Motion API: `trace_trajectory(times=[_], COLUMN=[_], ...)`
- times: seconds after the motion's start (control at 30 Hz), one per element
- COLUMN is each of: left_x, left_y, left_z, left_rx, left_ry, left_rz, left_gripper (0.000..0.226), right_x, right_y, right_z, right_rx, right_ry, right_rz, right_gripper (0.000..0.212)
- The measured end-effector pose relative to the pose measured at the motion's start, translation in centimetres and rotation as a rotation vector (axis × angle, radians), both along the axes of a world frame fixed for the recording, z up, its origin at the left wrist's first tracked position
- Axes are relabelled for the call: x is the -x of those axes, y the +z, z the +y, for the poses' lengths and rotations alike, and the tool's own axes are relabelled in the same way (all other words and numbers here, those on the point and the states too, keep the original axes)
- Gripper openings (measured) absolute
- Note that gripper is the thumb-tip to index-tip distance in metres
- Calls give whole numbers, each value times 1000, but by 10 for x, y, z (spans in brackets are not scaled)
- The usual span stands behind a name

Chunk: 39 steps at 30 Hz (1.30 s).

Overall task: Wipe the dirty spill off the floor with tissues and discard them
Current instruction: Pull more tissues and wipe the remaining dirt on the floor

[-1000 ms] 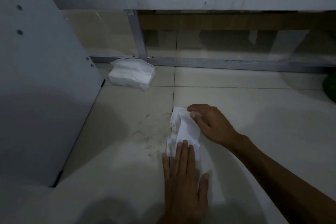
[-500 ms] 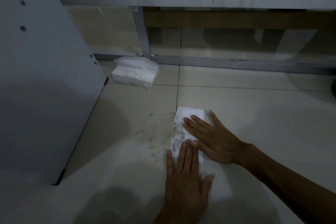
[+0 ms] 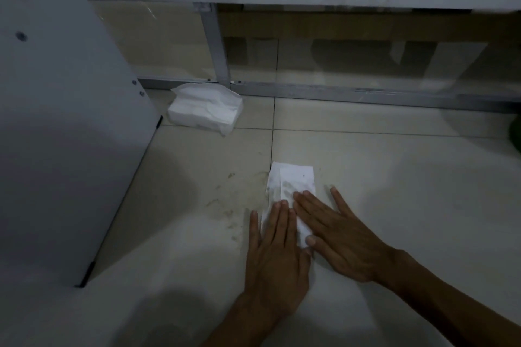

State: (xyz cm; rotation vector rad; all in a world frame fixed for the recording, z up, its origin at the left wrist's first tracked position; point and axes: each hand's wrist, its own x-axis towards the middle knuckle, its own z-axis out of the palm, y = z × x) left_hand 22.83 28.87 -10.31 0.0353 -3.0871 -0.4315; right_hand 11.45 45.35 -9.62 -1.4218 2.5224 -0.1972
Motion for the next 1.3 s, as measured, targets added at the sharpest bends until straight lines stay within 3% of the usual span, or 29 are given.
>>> trace_trajectory(times=[0.17, 0.37, 0.47, 0.7, 0.93, 1.07, 1.3], left_x=[1, 1, -7, -14, -24, -33, -37], left_y=[-4, 2, -2, -10, 1, 6, 1], left_z=[-1, 5, 22, 15, 33, 50, 51], left_rx=[15, 10, -38, -28, -113, -127, -97], left_ry=[0, 20, -7, -35, 147, 309, 323], left_rz=[-46, 5, 8, -25, -16, -38, -104], left_gripper=[74, 70, 76, 80, 84, 95, 101], right_x=[1, 29, 38, 38, 50, 46, 40], right_y=[4, 23, 20, 2, 21, 21, 2], right_z=[-3, -7, -16, -25, -34, -46, -52], right_rx=[-39, 302, 292, -58, -56, -70, -91], right_ry=[-7, -289, -257, -41, -87, -43, 28], right_rz=[-11, -461, -368, -23, -211, -122, -6], right_gripper=[69, 64, 65, 67, 73, 72, 73])
